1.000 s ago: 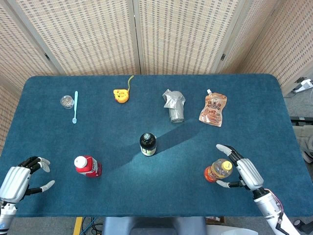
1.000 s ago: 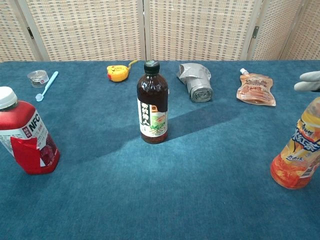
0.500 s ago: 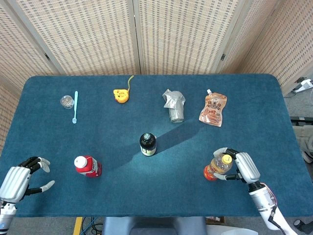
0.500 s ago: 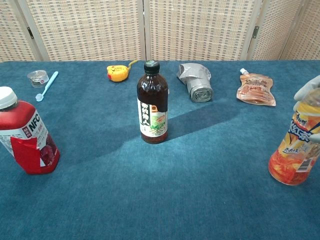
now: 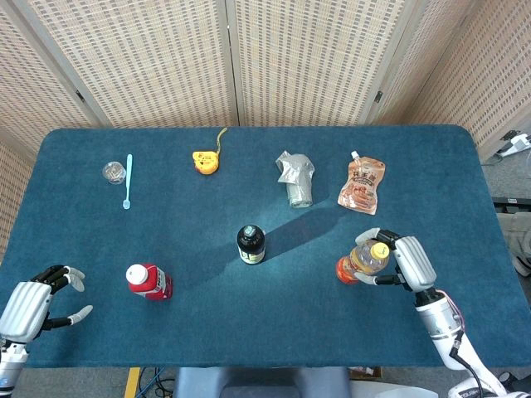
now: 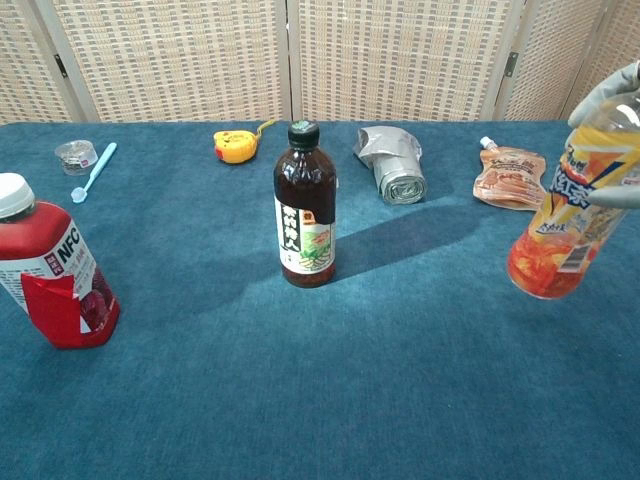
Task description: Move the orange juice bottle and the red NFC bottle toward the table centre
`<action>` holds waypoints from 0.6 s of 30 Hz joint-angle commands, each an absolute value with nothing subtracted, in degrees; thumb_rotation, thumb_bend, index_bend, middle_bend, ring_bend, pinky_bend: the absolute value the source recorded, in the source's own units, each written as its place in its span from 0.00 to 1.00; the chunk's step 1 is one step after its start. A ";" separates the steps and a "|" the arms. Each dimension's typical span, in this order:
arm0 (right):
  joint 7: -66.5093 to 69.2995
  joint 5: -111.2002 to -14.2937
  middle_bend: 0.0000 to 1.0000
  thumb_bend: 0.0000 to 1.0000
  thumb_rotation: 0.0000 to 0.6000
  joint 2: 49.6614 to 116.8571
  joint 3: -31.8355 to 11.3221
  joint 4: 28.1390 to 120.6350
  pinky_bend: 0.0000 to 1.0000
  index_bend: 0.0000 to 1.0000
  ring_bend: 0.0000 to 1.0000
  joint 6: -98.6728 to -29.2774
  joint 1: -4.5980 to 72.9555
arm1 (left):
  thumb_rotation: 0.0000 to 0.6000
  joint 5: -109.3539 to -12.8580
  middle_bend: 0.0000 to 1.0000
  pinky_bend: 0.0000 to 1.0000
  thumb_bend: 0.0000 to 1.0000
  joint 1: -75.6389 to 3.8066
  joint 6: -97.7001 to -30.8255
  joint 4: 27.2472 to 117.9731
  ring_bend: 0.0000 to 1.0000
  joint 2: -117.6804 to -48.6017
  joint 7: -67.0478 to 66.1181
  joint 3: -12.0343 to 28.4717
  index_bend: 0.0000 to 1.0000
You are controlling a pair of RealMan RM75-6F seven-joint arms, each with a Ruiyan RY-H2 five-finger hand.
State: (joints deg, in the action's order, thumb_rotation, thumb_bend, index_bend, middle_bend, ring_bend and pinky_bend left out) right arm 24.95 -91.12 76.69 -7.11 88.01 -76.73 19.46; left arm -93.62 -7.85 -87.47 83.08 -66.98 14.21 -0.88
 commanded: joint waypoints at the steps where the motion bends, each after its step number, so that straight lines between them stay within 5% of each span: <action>1: 22.85 -89.20 0.54 0.08 1.00 76.75 -8.68 88.45 0.63 0.47 0.50 -75.26 20.98 | 1.00 -93.51 0.41 0.44 0.13 -7.85 -87.43 83.05 0.30 -66.93 14.30 -0.84 0.54; 18: 22.38 -82.22 0.54 0.13 1.00 81.93 -12.80 82.12 0.63 0.47 0.50 -67.86 27.50 | 1.00 -92.67 0.41 0.44 0.13 -7.68 -87.24 82.99 0.30 -66.41 15.53 -0.55 0.54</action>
